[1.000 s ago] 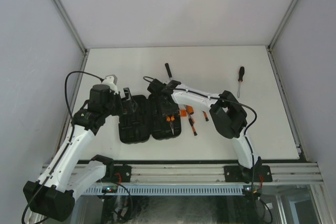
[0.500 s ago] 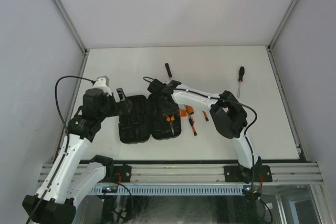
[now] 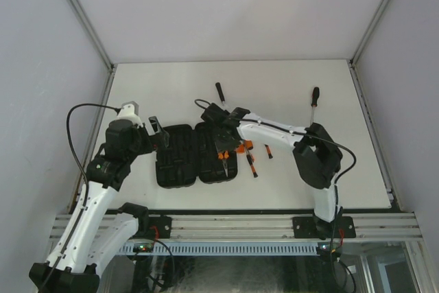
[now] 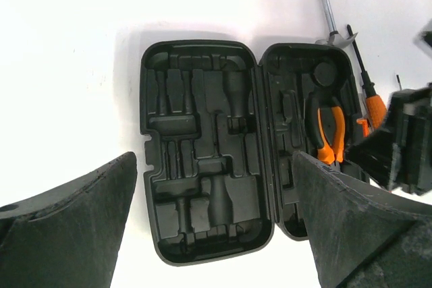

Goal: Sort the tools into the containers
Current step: Place the pliers in the storage box.

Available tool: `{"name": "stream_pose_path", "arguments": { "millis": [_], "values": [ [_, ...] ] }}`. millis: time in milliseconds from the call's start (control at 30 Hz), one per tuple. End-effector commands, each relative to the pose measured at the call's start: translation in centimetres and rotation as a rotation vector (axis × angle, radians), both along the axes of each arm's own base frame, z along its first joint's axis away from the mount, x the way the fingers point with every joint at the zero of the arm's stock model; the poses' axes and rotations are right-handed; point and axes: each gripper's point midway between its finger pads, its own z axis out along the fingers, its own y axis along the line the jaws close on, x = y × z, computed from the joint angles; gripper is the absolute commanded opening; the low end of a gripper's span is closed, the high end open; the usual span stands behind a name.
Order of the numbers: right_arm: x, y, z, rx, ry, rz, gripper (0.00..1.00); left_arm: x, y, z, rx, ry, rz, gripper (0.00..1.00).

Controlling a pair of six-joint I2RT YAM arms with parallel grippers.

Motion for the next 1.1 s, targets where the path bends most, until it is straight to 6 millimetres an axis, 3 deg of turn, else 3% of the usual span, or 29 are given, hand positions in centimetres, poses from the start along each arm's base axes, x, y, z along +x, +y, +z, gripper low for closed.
{"name": "stream_pose_path", "arguments": {
  "millis": [0, 433, 600, 767, 1000, 1067],
  "values": [
    [1.7, 0.4, 6.2, 0.146, -0.188, -0.027, 0.31, 0.9, -0.3, 0.8, -0.05, -0.045, 0.019, 1.0],
    [1.6, -3.1, 13.6, 0.292, -0.451, -0.08, 0.38, 2.4, -4.0, 2.2, -0.189, -0.05, -0.087, 0.88],
    [1.6, -4.6, 16.1, 0.347, -0.533, -0.138, 0.53, 3.0, -5.5, 2.2, -0.168, -0.039, -0.118, 0.86],
    [1.4, -5.9, 17.3, 0.426, -0.571, -0.139, 0.56, 3.6, -7.5, 1.9, -0.158, -0.035, -0.143, 0.85],
    [1.7, -8.3, 18.0, 0.471, -0.666, -0.12, 0.94, 4.6, -10.2, 0.9, -0.155, 0.004, -0.182, 0.83],
    [1.9, -9.2, 18.2, 0.499, -0.695, -0.137, 1.0, 4.8, -10.6, 0.9, -0.156, 0.003, -0.186, 0.84]
  ]
}}
